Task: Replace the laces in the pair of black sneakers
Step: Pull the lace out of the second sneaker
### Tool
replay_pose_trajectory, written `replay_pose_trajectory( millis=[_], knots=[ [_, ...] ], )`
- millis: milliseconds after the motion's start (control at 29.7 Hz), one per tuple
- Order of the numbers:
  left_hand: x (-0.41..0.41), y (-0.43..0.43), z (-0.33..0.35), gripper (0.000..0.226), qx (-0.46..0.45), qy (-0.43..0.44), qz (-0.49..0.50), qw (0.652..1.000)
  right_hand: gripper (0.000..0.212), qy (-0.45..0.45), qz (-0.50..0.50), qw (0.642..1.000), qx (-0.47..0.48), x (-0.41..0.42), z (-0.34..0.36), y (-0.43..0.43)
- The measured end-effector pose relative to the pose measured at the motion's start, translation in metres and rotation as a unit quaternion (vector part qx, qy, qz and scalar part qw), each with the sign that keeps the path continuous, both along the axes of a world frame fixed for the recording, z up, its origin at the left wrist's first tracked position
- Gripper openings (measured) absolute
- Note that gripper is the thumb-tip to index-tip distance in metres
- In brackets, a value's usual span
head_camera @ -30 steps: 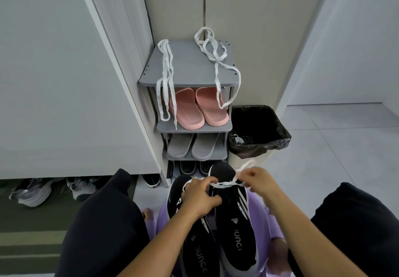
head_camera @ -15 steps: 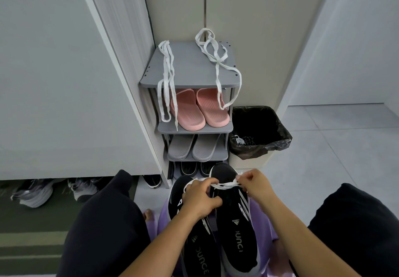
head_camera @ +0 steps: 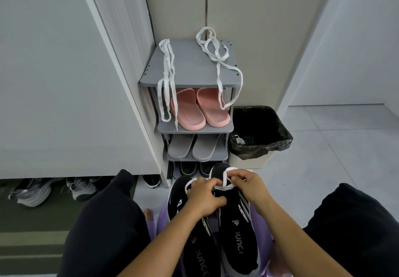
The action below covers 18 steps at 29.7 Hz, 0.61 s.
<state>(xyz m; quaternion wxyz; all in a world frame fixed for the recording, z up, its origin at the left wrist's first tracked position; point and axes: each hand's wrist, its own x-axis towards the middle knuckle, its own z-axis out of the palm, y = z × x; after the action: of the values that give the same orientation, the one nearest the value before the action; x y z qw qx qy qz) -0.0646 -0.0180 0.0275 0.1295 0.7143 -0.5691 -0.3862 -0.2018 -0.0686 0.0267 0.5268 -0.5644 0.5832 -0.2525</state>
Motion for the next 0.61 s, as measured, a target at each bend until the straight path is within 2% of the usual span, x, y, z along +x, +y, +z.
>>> replay_pose_trajectory(
  millis=[101,169,202,270,371,438,539,607],
  knots=[
    [0.001,-0.005,-0.003,0.008,-0.029,0.124,0.095,0.987,0.018,0.017,-0.019,1.0,0.002,-0.003,-0.003,-0.005],
    [0.002,-0.008,-0.003,0.012,-0.051,0.234,0.203,0.949,0.009,0.046,-0.027,0.998,0.011,-0.006,-0.009,-0.007],
    [0.002,-0.009,-0.003,0.013,-0.068,0.268,0.248,0.928,0.015,0.061,-0.021,0.998,0.006,-0.006,-0.011,-0.008],
    [0.001,-0.008,-0.002,0.014,-0.097,0.3,0.293,0.903,0.023,0.096,0.005,0.995,-0.017,-0.005,-0.012,-0.006],
    [-0.003,-0.005,-0.007,0.014,-0.105,0.282,0.28,0.912,0.028,0.146,0.035,0.987,-0.057,-0.002,-0.012,-0.003],
    [-0.003,-0.004,-0.009,0.014,-0.107,0.289,0.295,0.904,0.025,0.114,-0.016,0.992,-0.061,-0.001,-0.013,-0.004],
    [0.002,-0.004,-0.004,0.017,-0.116,0.344,0.361,0.859,0.021,-0.016,-0.179,0.981,-0.067,-0.008,-0.002,-0.012],
    [0.004,-0.004,-0.002,0.017,-0.122,0.35,0.377,0.849,0.023,-0.052,-0.211,0.974,-0.064,-0.014,0.006,-0.015]
  ],
)
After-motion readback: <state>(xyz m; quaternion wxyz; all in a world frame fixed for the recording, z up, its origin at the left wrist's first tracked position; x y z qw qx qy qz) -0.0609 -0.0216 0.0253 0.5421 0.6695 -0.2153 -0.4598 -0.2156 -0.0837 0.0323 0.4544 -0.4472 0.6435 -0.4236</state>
